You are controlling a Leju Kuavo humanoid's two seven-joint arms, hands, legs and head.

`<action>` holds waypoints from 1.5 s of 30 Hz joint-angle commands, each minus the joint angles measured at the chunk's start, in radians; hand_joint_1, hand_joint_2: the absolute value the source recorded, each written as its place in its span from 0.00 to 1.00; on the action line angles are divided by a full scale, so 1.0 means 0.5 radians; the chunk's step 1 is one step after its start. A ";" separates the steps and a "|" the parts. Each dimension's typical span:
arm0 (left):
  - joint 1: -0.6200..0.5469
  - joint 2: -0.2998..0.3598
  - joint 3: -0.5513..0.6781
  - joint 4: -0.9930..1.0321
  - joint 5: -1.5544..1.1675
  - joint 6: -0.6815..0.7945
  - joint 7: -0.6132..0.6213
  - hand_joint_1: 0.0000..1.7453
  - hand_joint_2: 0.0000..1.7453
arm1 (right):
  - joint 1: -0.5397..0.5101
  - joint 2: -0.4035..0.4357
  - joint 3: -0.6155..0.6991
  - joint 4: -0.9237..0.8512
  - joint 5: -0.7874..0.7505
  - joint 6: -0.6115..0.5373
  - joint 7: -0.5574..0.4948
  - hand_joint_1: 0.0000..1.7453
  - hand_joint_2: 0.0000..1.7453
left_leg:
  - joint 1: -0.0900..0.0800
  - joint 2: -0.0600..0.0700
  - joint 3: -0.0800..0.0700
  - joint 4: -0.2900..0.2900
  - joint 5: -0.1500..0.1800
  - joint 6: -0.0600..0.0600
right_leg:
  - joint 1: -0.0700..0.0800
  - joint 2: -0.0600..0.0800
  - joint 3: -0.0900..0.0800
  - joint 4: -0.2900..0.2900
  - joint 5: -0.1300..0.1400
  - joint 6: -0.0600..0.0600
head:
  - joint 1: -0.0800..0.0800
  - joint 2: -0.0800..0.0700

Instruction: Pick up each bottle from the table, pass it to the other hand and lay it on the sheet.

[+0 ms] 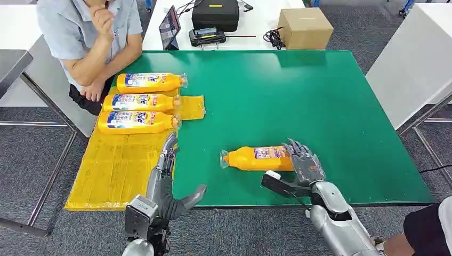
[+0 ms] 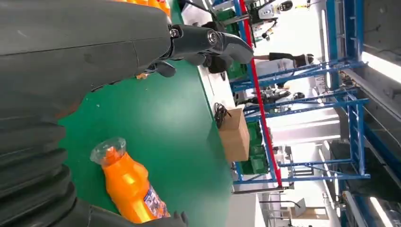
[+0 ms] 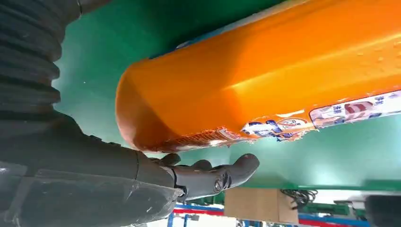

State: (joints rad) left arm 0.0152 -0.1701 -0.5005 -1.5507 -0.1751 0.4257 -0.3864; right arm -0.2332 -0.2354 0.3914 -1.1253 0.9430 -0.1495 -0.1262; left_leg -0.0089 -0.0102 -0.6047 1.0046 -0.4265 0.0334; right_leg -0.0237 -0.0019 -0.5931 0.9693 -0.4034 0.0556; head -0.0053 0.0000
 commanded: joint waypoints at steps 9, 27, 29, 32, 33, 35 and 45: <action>-0.067 0.043 -0.050 0.075 -0.074 -0.007 0.037 0.00 1.00 | -0.276 -0.025 0.213 0.066 0.097 0.035 0.110 0.00 1.00 | 0.002 0.004 0.004 0.000 -0.002 -0.003 | 0.002 0.003 0.003 0.000 -0.001 -0.004 | 0.000 0.000; -0.126 0.054 -0.081 0.179 -0.049 -0.040 0.057 0.00 1.00 | -0.344 -0.062 0.258 0.351 -0.190 0.249 0.017 0.00 1.00 | 0.001 0.001 0.004 -0.001 -0.001 -0.003 | 0.002 0.000 0.004 -0.002 -0.001 -0.003 | 0.000 0.000; -0.131 0.054 -0.086 0.190 -0.051 -0.042 0.056 0.00 1.00 | -0.335 -0.060 0.254 0.375 -0.207 0.248 0.010 0.00 1.00 | 0.003 0.001 0.009 -0.001 -0.002 -0.004 | 0.003 0.000 0.010 -0.003 -0.002 -0.005 | -0.001 0.000; -0.140 0.058 -0.100 0.205 -0.047 -0.061 0.063 0.00 1.00 | -0.339 -0.067 0.270 0.402 -0.223 0.259 0.005 0.00 1.00 | 0.004 0.001 0.011 0.000 -0.004 -0.005 | 0.005 0.000 0.012 -0.002 -0.003 -0.006 | -0.001 0.000; -0.146 0.059 -0.103 0.215 -0.047 -0.061 0.063 0.00 1.00 | -0.346 -0.078 0.278 0.420 -0.234 0.277 0.012 0.00 1.00 | 0.003 0.002 0.008 0.000 -0.003 -0.004 | 0.003 0.001 0.009 -0.002 -0.002 -0.005 | 0.000 0.000; -0.152 0.058 -0.102 0.223 -0.045 -0.062 0.063 0.00 1.00 | -0.352 -0.086 0.284 0.435 -0.236 0.283 0.012 0.00 1.00 | 0.004 0.003 0.010 0.001 -0.004 -0.005 | 0.005 0.002 0.011 -0.003 -0.002 -0.006 | 0.000 0.000; -0.169 0.055 -0.115 0.247 -0.025 -0.086 0.076 0.00 1.00 | -0.412 -0.148 0.347 0.499 -0.235 0.399 0.077 0.77 1.00 | 0.004 -0.001 0.011 0.001 -0.003 -0.005 | 0.005 -0.002 0.012 -0.002 -0.003 -0.006 | 0.000 0.000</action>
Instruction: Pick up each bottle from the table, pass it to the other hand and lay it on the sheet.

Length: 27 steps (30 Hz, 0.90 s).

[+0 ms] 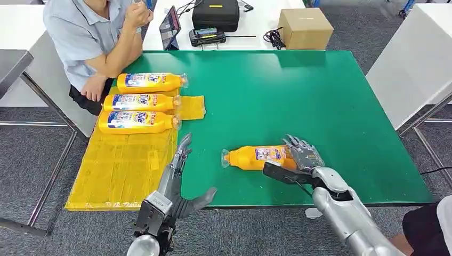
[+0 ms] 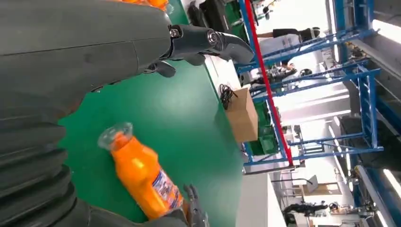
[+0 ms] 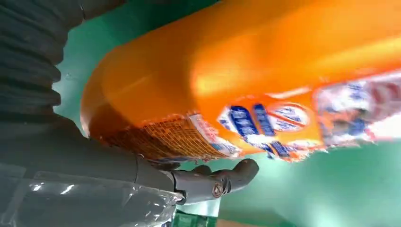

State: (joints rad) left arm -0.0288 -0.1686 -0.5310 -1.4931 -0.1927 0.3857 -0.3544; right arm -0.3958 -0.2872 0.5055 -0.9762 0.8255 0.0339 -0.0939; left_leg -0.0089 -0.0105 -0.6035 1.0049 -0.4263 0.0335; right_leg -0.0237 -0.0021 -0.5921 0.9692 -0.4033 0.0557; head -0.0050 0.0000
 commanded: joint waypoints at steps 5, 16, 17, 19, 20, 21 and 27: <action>-0.097 0.051 -0.061 0.153 0.014 -0.011 0.012 0.00 1.00 | -0.110 -0.047 0.136 0.209 -0.040 0.074 -0.003 0.78 1.00 | 0.004 0.001 0.009 -0.001 -0.003 -0.005 | 0.004 0.000 0.010 -0.002 -0.002 -0.006 | -0.001 0.000; -0.096 0.051 -0.062 0.155 0.014 -0.011 0.012 0.00 1.00 | -0.103 -0.051 0.139 0.215 -0.038 0.073 -0.003 0.77 1.00 | 0.003 0.001 0.009 -0.001 -0.002 -0.004 | 0.004 -0.001 0.010 -0.003 -0.002 -0.005 | -0.001 0.000; -0.096 0.051 -0.062 0.155 0.014 -0.011 0.012 0.00 1.00 | -0.103 -0.051 0.139 0.215 -0.038 0.073 -0.003 0.77 1.00 | 0.003 0.001 0.008 -0.002 -0.002 -0.004 | 0.003 -0.001 0.008 -0.003 -0.001 -0.004 | -0.001 0.000; -0.096 0.051 -0.062 0.155 0.014 -0.011 0.012 0.00 1.00 | -0.103 -0.051 0.139 0.215 -0.038 0.073 -0.003 0.77 1.00 | 0.004 0.001 0.008 0.000 -0.003 -0.005 | 0.004 0.000 0.009 -0.002 -0.002 -0.005 | -0.001 0.000; -0.096 0.051 -0.062 0.155 0.014 -0.011 0.012 0.00 1.00 | -0.103 -0.051 0.139 0.215 -0.038 0.073 -0.003 0.77 1.00 | 0.003 0.001 0.007 -0.001 -0.001 -0.004 | 0.003 -0.001 0.008 -0.002 -0.001 -0.004 | -0.001 0.000; -0.096 0.051 -0.062 0.155 0.014 -0.011 0.012 0.00 1.00 | -0.103 -0.051 0.139 0.215 -0.038 0.073 -0.003 0.77 1.00 | 0.002 0.000 0.006 -0.002 -0.001 -0.003 | 0.002 -0.001 0.007 -0.002 -0.001 -0.003 | -0.001 0.000; -0.112 0.048 -0.068 0.176 0.031 -0.015 0.004 0.00 1.00 | -0.108 -0.060 0.136 0.255 -0.104 0.087 -0.035 0.56 1.00 | 0.004 0.001 0.010 -0.001 -0.003 -0.005 | 0.005 -0.001 0.012 -0.004 -0.002 -0.006 | -0.001 0.000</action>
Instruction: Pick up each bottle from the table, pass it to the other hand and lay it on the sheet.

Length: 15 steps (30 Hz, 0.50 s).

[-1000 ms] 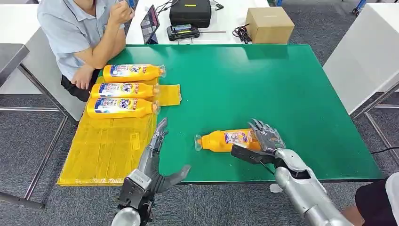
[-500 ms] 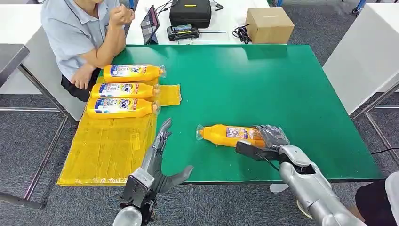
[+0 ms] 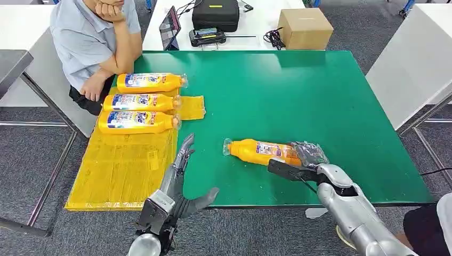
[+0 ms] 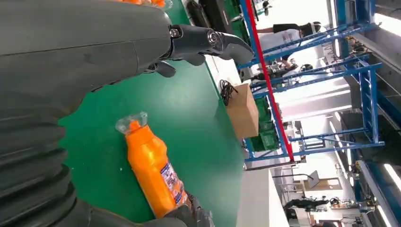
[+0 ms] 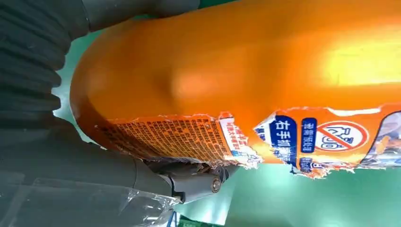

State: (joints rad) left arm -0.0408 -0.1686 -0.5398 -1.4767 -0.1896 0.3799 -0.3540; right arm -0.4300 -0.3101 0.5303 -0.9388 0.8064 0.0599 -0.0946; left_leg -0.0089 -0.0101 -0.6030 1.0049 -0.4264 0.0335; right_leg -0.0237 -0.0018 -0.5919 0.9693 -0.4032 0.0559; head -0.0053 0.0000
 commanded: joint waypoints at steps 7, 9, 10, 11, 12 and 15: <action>-0.116 0.020 -0.014 0.195 0.117 0.048 -0.075 0.00 1.00 | 0.080 0.047 -0.091 0.075 -0.471 0.023 -0.392 0.80 1.00 | 0.004 -0.002 0.009 -0.001 -0.002 -0.005 | 0.004 -0.003 0.011 -0.004 -0.002 -0.006 | 0.000 0.000; -0.103 -0.013 0.032 0.209 0.178 0.102 -0.125 0.00 1.00 | 0.157 0.078 -0.154 -0.030 -0.578 0.013 -0.473 1.00 1.00 | 0.003 -0.001 0.005 -0.002 -0.001 -0.003 | 0.003 -0.002 0.006 -0.003 -0.001 -0.004 | 0.000 0.000; -0.084 -0.053 0.087 0.223 0.328 0.087 -0.116 0.00 1.00 | 0.209 0.104 -0.208 -0.112 -0.675 0.027 -0.578 1.00 1.00 | 0.005 0.001 0.009 -0.002 -0.003 -0.006 | 0.005 -0.001 0.011 -0.004 -0.003 -0.007 | 0.000 0.000; -0.088 -0.067 0.129 0.284 0.531 0.002 -0.096 0.00 1.00 | 0.258 0.134 -0.234 -0.208 -0.729 0.051 -0.626 1.00 1.00 | 0.004 0.000 0.008 -0.002 -0.002 -0.005 | 0.005 -0.001 0.009 -0.003 -0.002 -0.006 | -0.001 0.000; -0.090 -0.080 0.163 0.339 0.647 -0.033 -0.096 0.00 1.00 | 0.285 0.154 -0.244 -0.272 -0.770 0.076 -0.639 1.00 1.00 | 0.002 0.000 0.005 -0.002 -0.001 -0.004 | 0.003 -0.001 0.006 -0.003 -0.001 -0.004 | -0.001 0.000; -0.098 -0.101 0.219 0.466 0.754 -0.019 -0.226 0.00 1.00 | 0.324 0.156 -0.237 -0.402 -0.857 0.144 -0.654 1.00 1.00 | 0.002 0.002 0.003 -0.003 -0.001 -0.003 | 0.002 0.002 0.003 -0.002 0.000 -0.004 | 0.001 0.000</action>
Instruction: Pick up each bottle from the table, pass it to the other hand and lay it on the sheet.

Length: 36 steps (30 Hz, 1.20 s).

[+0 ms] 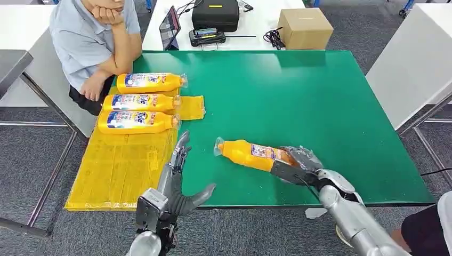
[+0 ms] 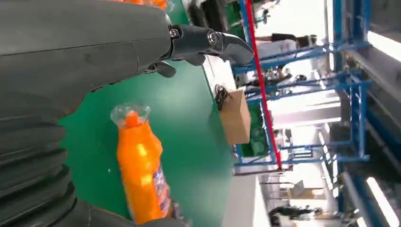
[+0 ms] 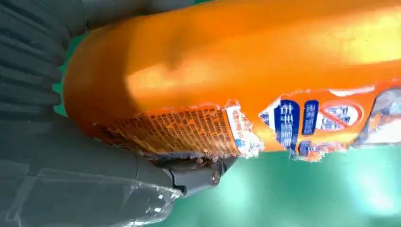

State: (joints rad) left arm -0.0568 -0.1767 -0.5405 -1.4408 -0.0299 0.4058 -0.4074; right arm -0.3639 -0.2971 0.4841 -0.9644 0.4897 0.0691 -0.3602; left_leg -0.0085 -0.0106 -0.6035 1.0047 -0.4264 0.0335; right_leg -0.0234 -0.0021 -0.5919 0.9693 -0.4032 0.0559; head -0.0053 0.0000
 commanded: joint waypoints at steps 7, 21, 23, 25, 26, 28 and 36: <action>-0.045 -0.090 0.240 0.463 0.536 -0.168 -0.138 0.00 1.00 | 0.179 0.097 -0.142 -0.392 -0.301 0.206 -0.143 1.00 1.00 | 0.003 0.006 0.007 0.000 -0.005 -0.004 | 0.003 0.004 0.007 -0.002 -0.003 -0.006 | 0.000 0.000; -0.083 -0.091 0.290 0.555 0.649 -0.126 -0.186 0.00 1.00 | 0.195 0.168 -0.165 -0.500 -0.379 0.218 -0.204 1.00 1.00 | 0.001 0.003 0.003 -0.001 -0.002 -0.003 | 0.001 0.002 0.002 -0.001 -0.001 -0.004 | -0.001 0.000; -0.095 -0.093 0.291 0.608 0.674 -0.111 -0.239 0.00 1.00 | 0.227 0.195 -0.171 -0.583 -0.418 0.222 -0.216 1.00 1.00 | 0.002 0.005 0.004 -0.001 -0.002 -0.004 | 0.002 0.004 0.003 -0.001 -0.001 -0.005 | 0.000 0.000; -0.102 -0.087 0.269 0.649 0.740 -0.205 -0.250 0.00 1.00 | 0.239 0.206 -0.152 -0.629 -0.453 0.240 -0.211 1.00 1.00 | 0.002 0.005 0.006 0.000 -0.004 -0.005 | 0.003 0.003 0.005 -0.001 -0.002 -0.006 | 0.000 0.000; -0.105 -0.081 0.248 0.654 0.776 -0.277 -0.252 0.00 1.00 | 0.228 0.203 -0.131 -0.623 -0.464 0.259 -0.205 1.00 1.00 | 0.001 0.003 0.004 -0.001 -0.002 -0.004 | 0.001 0.002 0.003 -0.001 -0.002 -0.005 | -0.001 0.000; -0.114 -0.079 0.224 0.660 0.823 -0.374 -0.251 0.00 1.00 | 0.197 0.197 -0.096 -0.592 -0.480 0.308 -0.200 1.00 1.00 | 0.002 0.005 0.006 0.000 -0.003 -0.005 | 0.003 0.003 0.006 -0.001 -0.002 -0.006 | 0.000 0.000; -0.237 -0.076 0.053 0.751 0.818 -0.641 -0.290 0.00 1.00 | 0.015 0.252 0.104 -0.282 -0.582 0.489 -0.258 1.00 1.00 | 0.001 0.005 0.002 -0.001 -0.001 -0.003 | 0.001 0.004 0.002 -0.001 0.000 -0.004 | -0.001 0.000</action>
State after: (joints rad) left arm -0.0960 -0.2251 -0.4380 -1.1734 0.3902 0.1495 -0.5345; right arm -0.2526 -0.1968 0.4345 -1.2512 0.2212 0.2709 -0.4791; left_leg -0.0089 -0.0100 -0.6046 1.0046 -0.4263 0.0335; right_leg -0.0237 -0.0017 -0.5929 0.9694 -0.4032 0.0558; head -0.0057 0.0000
